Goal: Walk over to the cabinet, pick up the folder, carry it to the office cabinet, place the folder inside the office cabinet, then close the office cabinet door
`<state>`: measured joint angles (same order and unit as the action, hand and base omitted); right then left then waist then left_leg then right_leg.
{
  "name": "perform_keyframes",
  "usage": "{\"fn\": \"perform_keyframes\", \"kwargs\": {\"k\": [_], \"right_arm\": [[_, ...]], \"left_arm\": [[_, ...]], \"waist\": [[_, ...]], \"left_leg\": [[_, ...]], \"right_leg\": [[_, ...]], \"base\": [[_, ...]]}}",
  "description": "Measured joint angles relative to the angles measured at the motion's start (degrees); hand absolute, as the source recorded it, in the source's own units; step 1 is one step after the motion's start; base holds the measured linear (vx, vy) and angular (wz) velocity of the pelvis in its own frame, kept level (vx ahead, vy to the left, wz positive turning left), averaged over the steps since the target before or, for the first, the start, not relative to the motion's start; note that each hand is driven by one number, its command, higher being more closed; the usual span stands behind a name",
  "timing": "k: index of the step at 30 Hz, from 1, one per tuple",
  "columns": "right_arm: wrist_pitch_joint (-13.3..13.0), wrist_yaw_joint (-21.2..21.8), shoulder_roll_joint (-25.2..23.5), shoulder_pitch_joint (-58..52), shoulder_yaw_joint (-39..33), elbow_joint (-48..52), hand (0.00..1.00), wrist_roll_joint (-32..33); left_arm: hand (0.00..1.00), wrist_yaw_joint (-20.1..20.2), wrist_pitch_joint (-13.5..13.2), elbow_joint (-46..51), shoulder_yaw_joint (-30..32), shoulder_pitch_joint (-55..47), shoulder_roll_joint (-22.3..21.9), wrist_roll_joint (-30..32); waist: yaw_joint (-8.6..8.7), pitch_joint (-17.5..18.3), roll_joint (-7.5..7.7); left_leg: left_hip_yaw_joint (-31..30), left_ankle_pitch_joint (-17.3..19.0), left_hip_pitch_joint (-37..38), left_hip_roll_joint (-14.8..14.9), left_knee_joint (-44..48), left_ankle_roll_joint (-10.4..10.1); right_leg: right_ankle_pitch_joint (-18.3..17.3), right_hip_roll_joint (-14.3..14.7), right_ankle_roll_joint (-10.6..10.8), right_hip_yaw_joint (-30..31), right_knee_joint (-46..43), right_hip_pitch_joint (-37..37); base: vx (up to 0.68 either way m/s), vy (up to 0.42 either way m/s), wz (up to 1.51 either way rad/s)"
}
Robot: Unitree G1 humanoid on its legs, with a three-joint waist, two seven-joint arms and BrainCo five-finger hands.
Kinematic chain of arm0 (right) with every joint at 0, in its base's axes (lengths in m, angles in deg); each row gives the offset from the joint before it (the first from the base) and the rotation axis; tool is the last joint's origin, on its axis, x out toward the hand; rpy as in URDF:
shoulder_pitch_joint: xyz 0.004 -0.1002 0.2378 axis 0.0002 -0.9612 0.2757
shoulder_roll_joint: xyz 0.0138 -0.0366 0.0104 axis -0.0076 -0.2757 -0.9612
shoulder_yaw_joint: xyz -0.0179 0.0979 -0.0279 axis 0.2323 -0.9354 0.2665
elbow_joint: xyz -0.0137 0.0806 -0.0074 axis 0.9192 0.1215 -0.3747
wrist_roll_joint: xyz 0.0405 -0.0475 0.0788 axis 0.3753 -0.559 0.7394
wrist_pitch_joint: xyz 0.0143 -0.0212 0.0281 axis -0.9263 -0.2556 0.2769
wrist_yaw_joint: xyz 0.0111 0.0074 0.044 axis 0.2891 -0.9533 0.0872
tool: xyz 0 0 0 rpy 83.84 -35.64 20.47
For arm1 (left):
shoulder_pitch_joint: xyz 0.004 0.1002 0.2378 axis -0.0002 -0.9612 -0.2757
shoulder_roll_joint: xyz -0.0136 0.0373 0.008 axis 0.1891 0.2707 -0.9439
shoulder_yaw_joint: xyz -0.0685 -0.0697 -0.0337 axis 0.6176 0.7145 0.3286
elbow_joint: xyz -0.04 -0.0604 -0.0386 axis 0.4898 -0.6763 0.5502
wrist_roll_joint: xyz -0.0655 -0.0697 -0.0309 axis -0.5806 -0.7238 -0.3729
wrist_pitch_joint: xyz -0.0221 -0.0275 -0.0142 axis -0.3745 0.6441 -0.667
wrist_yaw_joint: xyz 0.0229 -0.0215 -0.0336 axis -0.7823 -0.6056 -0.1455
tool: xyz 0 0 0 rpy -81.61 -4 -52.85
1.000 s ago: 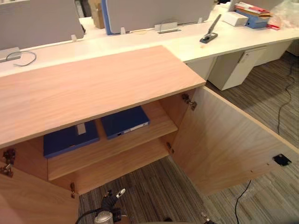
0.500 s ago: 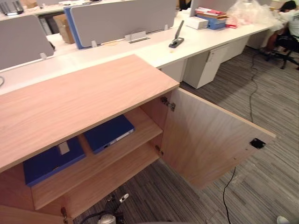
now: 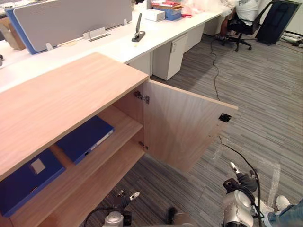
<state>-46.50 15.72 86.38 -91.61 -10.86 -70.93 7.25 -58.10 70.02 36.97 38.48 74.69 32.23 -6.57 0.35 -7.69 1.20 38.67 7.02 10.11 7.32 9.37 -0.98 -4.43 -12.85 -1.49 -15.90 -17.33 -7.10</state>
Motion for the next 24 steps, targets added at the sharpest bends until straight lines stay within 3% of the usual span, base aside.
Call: {"fn": "perform_keyframes", "kwargs": {"k": [2,3,4,5,7,8,10,16,24], "right_arm": [[-0.1,0.3,1.7,0.8,2.5,-1.1,0.00,0.0],[-0.1,0.6,2.3,1.4,3.0,-2.3,0.00,0.0],[0.0,1.3,4.1,3.0,4.4,-6.5,0.00,-0.1],[0.0,1.9,5.5,4.4,4.4,-8.6,0.00,-0.2],[0.1,3.2,9.0,7.9,4.9,-13.4,0.00,-0.2],[0.2,3.6,9.7,8.6,4.9,-14.3,0.00,-0.2],[0.3,4.0,10.2,8.6,4.8,-14.4,0.00,-0.2],[0.3,5.5,13.4,9.7,7.9,-15.9,0.00,-0.1],[0.1,7.1,15.1,15.5,10.7,-20.0,0.00,2.6]], "left_arm": [[0.00,-0.1,0.4,-1.7,0.0,0.5,0.6,-1.6],[0.00,-0.1,0.6,-2.1,-0.1,0.7,0.9,-1.9],[0.00,-0.4,0.8,-2.9,-0.8,0.7,2.3,-2.6],[0.00,-0.5,0.8,-4.2,-0.9,1.1,2.0,-2.8],[0.00,-0.6,1.0,-6.1,-1.6,1.4,1.9,-2.8],[0.00,-0.8,1.3,-6.3,-1.8,1.4,2.2,-2.8],[0.00,-0.8,1.8,-7.0,-2.0,2.0,2.6,-2.8],[0.00,-1.1,2.1,-7.0,-5.7,2.7,4.0,-3.4],[0.00,-1.1,2.1,-7.0,-6.2,1.5,7.1,-5.1]], "waist": [[0.28,0.2,0.47],[0.33,0.3,0.53],[0.05,2.0,2.28],[-0.08,2.3,1.03],[-0.24,3.2,-3.09],[-0.28,3.5,-3.57],[0.28,3.4,-3.34],[0.25,3.2,-2.48],[-0.18,3.1,-2.21]], "left_leg": [[1.5,0.8,0.0,0.6,1.2,-0.9],[1.5,1.2,0.2,0.8,2.0,-1.5],[0.3,1.4,0.4,-0.5,2.7,-2.6],[-3.0,1.3,-0.2,-0.3,2.5,-2.5],[-14.1,0.6,-1.2,0.7,-1.2,-1.5],[-15.5,-0.2,-0.9,0.9,-3.2,-2.5],[-16.0,-1.0,-0.8,1.0,-3.8,-3.5],[-17.6,-1.5,-0.8,0.0,-4.2,-3.3],[-19.0,-2.5,-1.1,-1.3,-5.4,-2.7]], "right_leg": [[-1.9,-5.2,-1.7,-4.2,-11.6,-2.3],[-2.3,-6.2,-1.5,-4.9,-13.7,-2.3],[-3.2,-6.3,4.7,-5.2,-9.1,-0.8],[-2.3,-4.9,6.0,-5.2,-7.3,-0.4],[3.0,1.1,4.9,-4.5,2.9,2.5],[4.1,2.7,4.6,-4.1,4.8,2.4],[4.1,3.2,4.6,-4.1,5.1,2.4],[6.5,3.0,5.1,-4.1,8.7,4.1],[12.4,3.5,5.0,-4.4,17.3,7.2]], "base": [[-0.04,-0.014,-0.34],[0.01,-0.099,-0.37],[0.08,-0.115,-0.37],[0.13,-0.181,-0.51],[0.08,-0.164,-0.64],[0.03,-0.084,-0.51],[0.02,-0.035,-0.10],[-0.02,0.037,0.02],[-0.08,0.004,0.01]]}}
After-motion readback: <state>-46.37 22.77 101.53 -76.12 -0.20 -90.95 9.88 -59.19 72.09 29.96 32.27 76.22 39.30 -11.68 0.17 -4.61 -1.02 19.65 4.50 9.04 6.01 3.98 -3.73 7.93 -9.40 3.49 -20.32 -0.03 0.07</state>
